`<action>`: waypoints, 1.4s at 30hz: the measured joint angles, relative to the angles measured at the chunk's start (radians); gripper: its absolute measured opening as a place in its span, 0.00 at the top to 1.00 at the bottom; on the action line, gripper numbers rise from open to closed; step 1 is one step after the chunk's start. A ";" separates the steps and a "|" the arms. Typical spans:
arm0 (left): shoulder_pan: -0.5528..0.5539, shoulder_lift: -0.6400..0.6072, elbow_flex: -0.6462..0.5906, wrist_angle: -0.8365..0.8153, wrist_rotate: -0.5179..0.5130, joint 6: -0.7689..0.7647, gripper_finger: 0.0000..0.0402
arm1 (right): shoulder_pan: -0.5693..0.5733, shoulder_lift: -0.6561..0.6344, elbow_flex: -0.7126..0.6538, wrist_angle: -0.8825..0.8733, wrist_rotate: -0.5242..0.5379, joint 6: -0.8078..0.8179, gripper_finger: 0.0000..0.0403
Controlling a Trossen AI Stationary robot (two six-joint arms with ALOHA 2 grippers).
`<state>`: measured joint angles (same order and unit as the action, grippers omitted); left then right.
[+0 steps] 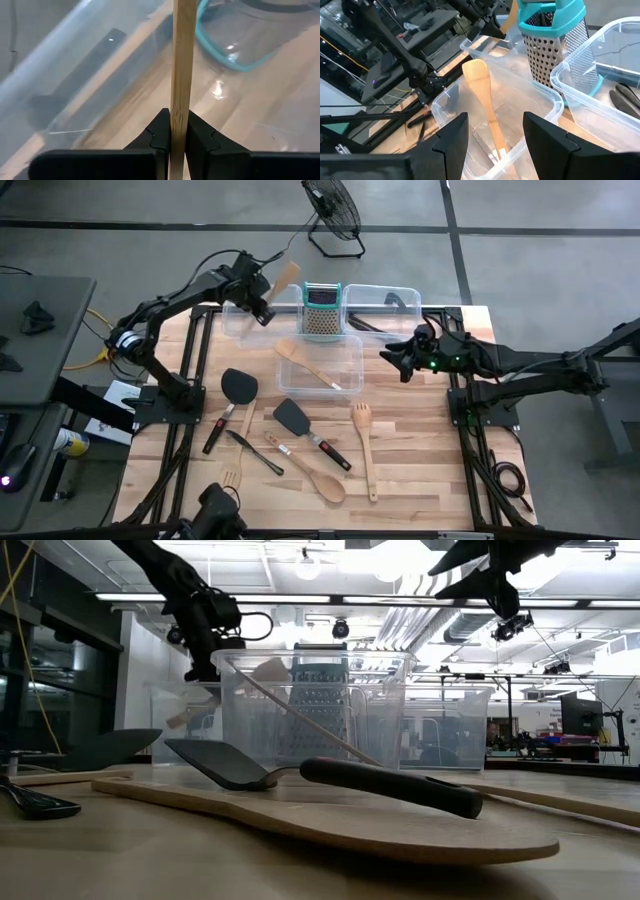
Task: Pick & Place Kitchen Items
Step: Put the light brown spatula into the left transparent bin
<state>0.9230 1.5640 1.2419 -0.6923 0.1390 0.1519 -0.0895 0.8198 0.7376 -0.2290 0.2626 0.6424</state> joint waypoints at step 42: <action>0.000 0.024 0.000 -0.081 -0.040 0.054 0.82 | 0.000 0.010 0.000 0.000 -0.001 0.017 0.55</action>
<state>0.9230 1.5875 1.2419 -0.7734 0.0990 0.2057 -0.0895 0.8303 0.7376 -0.2287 0.2618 0.6590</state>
